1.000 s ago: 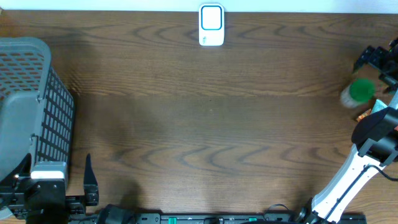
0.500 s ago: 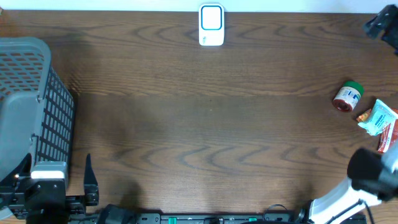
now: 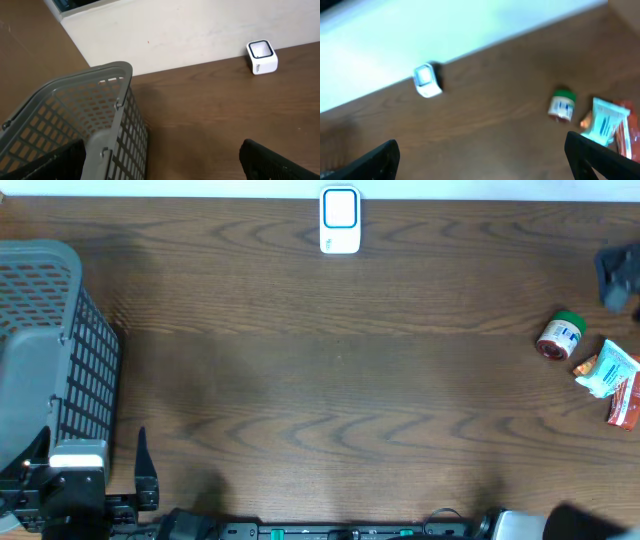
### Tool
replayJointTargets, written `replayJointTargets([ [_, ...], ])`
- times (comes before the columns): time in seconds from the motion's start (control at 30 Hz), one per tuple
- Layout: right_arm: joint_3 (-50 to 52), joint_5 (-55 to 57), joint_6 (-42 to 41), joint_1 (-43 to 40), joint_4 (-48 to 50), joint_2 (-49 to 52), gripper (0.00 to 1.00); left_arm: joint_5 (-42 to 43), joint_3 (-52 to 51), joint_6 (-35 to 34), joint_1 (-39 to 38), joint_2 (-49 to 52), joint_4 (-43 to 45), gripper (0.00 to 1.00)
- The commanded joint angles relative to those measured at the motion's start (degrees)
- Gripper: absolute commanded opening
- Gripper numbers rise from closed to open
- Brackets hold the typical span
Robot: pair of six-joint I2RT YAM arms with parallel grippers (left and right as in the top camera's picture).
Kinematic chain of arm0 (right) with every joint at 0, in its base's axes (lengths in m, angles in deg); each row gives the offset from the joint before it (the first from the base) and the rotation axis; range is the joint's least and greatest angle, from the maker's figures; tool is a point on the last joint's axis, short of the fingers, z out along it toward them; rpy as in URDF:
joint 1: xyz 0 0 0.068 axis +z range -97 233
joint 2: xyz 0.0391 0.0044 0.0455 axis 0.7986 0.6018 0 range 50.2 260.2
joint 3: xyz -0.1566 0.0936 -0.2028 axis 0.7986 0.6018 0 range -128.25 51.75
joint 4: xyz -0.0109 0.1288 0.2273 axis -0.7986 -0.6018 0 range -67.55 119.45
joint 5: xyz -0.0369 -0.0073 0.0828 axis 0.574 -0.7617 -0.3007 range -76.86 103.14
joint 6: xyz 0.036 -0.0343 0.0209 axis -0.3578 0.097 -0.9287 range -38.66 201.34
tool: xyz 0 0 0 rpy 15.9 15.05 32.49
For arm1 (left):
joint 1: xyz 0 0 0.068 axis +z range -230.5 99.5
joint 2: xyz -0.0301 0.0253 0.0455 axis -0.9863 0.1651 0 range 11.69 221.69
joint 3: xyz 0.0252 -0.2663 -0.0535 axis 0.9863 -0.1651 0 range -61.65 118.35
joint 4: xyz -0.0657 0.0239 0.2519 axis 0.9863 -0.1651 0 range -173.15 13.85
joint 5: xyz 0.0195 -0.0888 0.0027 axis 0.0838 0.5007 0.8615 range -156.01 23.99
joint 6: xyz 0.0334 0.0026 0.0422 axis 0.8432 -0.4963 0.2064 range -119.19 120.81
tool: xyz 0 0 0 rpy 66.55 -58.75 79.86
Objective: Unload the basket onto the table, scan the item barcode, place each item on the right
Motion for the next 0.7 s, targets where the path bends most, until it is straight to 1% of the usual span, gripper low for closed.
replayJointTargets([
  [0.0,-0.6,-2.5,3.1,0.3,-0.4,-9.3,0.99,0.5,0.1,0.3,0.2,-0.3,0.0,0.98],
  [0.07,-0.5,-0.4,3.1,0.3,-0.4,-15.9,0.99,0.5,0.1,0.3,0.2,-0.3,0.0,0.98],
  [0.4,-0.5,7.8,5.0,0.3,-0.4,-41.2,0.99,0.5,0.1,0.3,0.2,-0.3,0.0,0.98],
  [0.5,-0.5,7.4,4.3,0.3,-0.4,-46.1,0.99,0.5,0.1,0.3,0.2,-0.3,0.0,0.98],
  [0.57,-0.5,7.3,2.4,0.4,-0.5,-50.1,0.99,0.5,0.1,0.3,0.2,-0.3,0.0,0.98],
  [0.67,-0.5,7.0,-0.5,0.8,-0.5,-52.5,0.99,0.5,0.1,0.3,0.2,-0.3,0.0,0.98],
])
